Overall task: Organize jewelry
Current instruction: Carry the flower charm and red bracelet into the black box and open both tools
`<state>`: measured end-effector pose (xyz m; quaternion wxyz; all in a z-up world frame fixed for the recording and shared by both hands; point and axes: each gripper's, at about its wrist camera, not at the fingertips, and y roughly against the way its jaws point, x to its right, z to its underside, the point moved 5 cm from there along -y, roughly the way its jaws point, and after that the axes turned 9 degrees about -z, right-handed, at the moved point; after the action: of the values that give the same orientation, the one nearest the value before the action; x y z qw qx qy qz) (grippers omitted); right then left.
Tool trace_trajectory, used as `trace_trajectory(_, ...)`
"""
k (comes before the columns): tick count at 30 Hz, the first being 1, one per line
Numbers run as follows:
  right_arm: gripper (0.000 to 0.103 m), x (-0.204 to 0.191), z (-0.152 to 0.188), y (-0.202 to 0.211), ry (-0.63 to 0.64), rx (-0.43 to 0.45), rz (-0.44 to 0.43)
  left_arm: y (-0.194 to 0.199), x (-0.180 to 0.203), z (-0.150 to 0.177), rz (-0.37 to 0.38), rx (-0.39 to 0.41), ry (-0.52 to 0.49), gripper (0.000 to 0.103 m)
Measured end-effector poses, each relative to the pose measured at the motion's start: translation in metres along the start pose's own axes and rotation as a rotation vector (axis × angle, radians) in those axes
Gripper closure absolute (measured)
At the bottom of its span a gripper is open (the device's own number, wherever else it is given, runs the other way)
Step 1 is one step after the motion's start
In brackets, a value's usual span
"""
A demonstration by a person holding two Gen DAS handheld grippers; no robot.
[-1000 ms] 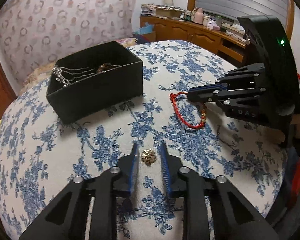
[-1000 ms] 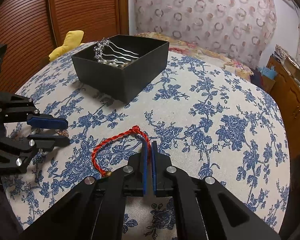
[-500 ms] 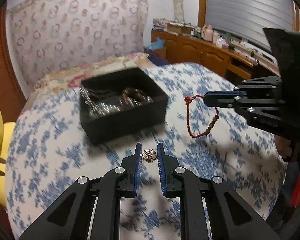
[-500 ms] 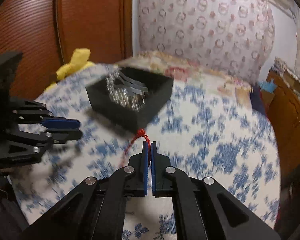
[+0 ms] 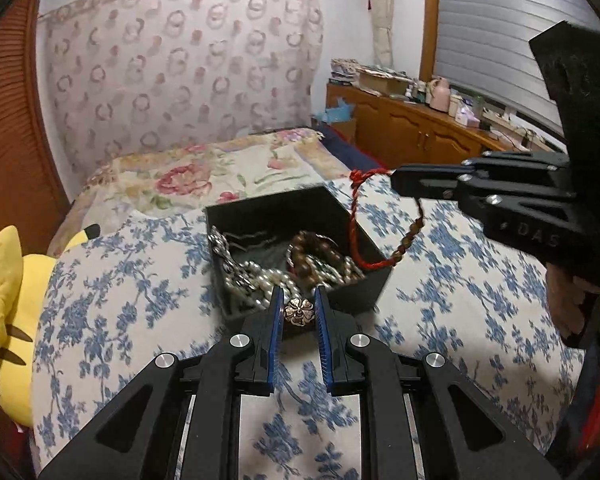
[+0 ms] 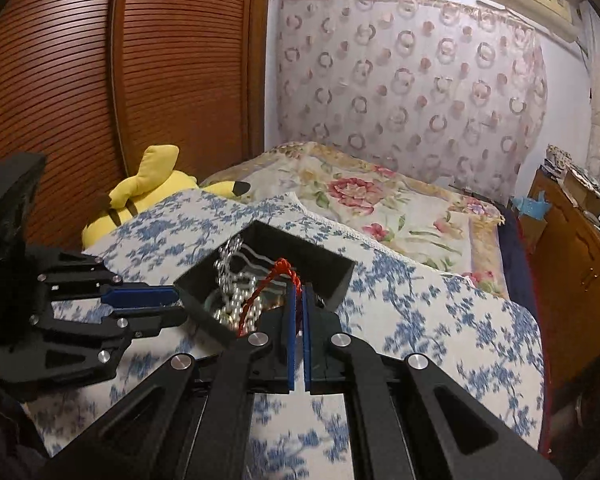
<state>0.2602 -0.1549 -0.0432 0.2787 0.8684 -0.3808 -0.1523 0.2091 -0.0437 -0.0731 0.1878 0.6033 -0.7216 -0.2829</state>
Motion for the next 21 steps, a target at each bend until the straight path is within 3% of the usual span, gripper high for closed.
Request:
trace_trajectory(11, 0.098, 0.009, -0.007, -0.029, -0.067, -0.031, -0.041, -0.018, -0.013, -0.011, -0.024, -0.008, 0.030, 0.088)
trace_trajectory(12, 0.089, 0.010, -0.007, -0.028, -0.073, -0.027, -0.043, -0.019, -0.013, -0.012, -0.025, -0.009, 0.031, 0.089)
trace_trajectory(13, 0.074, 0.012, -0.007, -0.026, -0.085, -0.022, -0.050, -0.021, -0.013, -0.012, -0.026, -0.009, 0.031, 0.088)
trace_trajectory(21, 0.072, 0.017, -0.001, -0.011, -0.096, 0.005, -0.056, -0.029, -0.010, -0.017, -0.035, -0.016, 0.030, 0.088)
